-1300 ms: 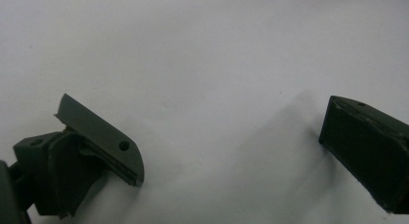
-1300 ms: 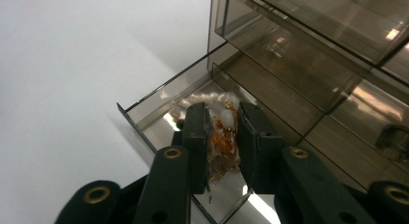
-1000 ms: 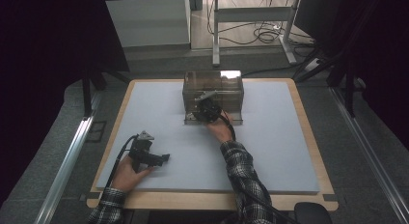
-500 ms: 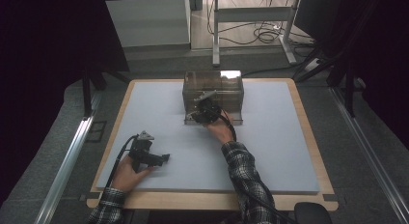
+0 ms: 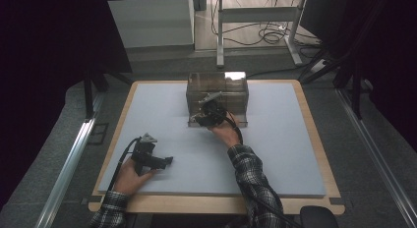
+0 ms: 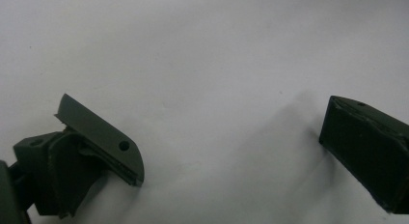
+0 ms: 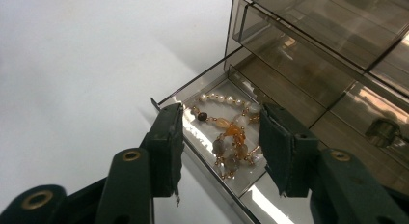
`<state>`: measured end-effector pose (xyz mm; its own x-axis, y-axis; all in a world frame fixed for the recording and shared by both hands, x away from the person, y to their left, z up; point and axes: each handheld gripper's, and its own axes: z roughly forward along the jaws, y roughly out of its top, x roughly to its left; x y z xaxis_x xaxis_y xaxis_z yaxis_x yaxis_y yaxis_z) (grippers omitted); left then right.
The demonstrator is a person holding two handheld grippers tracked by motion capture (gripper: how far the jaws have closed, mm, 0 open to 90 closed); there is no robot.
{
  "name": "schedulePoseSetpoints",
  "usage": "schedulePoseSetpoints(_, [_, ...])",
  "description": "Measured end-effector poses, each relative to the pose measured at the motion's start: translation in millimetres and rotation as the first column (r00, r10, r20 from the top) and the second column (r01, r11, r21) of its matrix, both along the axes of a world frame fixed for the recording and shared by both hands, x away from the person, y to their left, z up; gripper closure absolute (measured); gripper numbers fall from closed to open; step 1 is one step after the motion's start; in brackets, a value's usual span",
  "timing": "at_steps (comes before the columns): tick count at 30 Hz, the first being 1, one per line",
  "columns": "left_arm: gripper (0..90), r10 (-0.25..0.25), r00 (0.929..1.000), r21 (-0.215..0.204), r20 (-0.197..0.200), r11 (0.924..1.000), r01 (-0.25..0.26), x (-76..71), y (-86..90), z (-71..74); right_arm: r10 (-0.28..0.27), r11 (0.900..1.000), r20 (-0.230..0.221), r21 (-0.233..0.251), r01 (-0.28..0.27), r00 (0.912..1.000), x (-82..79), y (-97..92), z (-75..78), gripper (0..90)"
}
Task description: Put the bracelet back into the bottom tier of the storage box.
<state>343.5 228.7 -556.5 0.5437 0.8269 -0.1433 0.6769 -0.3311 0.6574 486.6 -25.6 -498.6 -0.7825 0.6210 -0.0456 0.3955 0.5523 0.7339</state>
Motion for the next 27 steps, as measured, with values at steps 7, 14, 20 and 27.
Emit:
schedulePoseSetpoints(7, [0.0, 0.0, 1.0, 0.0, 0.0, 1.0, 0.0, 0.0, 0.0, 0.0, 0.005, 1.0, 0.0, -0.002, -0.005, 1.0, -2.8, -1.8, 3.1, 46.8])
schedulePoseSetpoints(14, [0.0, 0.0, 1.0, 0.0, 0.0, 1.0, 0.0, 0.0, 0.0, 0.0, 0.016, 0.9999, 0.0, -0.004, -0.016, 0.9999, -6.5, -3.2, 5.5, 43.7])
schedulePoseSetpoints(20, [0.0, -0.001, 1.0, 0.0, 0.0, 1.0, 0.001, 0.0, 0.0, 0.0, 0.023, 0.9997, -0.003, -0.008, -0.023, 0.9997, -9.6, -4.7, 7.6, 40.8])
schedulePoseSetpoints(27, [0.0, 0.0, 1.0, 0.0, 0.0, 1.0, 0.0, 0.0, 0.0, 0.0, 0.027, 0.9995, -0.004, -0.012, -0.027, 0.9996, -13.3, -8.3, 10.4, 38.2])
